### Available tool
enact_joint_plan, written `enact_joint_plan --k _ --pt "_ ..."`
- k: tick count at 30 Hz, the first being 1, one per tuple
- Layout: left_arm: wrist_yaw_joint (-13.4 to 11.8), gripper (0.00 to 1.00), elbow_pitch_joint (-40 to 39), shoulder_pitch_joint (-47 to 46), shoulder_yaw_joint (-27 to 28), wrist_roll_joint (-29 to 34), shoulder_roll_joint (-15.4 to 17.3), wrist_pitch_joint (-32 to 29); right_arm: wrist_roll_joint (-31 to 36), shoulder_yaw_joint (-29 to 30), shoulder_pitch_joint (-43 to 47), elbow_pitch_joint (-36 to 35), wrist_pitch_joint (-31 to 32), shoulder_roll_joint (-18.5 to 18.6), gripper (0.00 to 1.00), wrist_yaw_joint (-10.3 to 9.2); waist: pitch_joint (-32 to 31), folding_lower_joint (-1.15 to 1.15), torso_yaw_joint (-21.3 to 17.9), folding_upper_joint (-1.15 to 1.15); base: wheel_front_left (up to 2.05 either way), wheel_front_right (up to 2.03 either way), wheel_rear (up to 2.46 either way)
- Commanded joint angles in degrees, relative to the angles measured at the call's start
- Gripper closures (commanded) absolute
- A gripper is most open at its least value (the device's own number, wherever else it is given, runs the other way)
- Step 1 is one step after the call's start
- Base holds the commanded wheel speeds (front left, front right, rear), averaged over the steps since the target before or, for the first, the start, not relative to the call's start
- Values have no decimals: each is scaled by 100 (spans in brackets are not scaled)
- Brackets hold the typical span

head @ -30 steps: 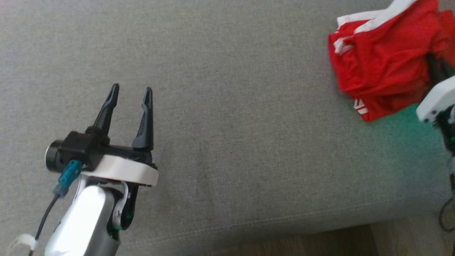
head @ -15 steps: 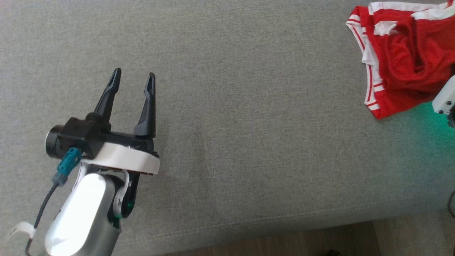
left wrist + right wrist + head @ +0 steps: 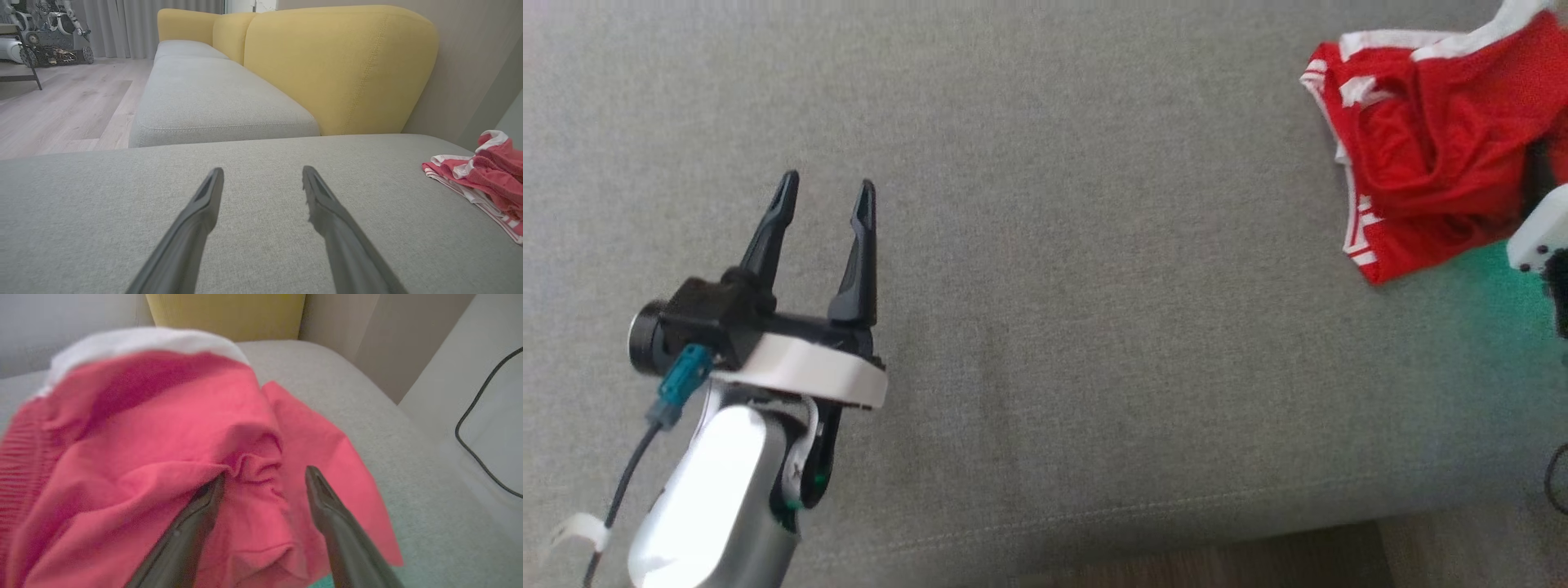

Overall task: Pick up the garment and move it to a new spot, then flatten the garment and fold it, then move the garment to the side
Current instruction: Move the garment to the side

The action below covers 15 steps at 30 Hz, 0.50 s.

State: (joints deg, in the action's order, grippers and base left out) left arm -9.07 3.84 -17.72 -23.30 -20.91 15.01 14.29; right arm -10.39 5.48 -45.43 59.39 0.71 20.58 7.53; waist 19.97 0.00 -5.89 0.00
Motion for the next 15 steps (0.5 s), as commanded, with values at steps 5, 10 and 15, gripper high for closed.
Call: enact_joint_plan --k 5,10,15 --pt "-99 0 -131 231 275 -84 109 56 -128 -140 555 -681 -500 -116 0 -4 -472 0 -74 0 0 0 0" --pt "-210 0 -154 491 340 -126 148 56 -281 -124 1291 -1667 -751 -452 0 -4 -750 0 -33 0 0 0 0" --pt "-286 0 -208 698 399 -172 218 39 -253 -228 2083 -3002 -742 -965 0 -4 -943 0 117 0 0 0 0"
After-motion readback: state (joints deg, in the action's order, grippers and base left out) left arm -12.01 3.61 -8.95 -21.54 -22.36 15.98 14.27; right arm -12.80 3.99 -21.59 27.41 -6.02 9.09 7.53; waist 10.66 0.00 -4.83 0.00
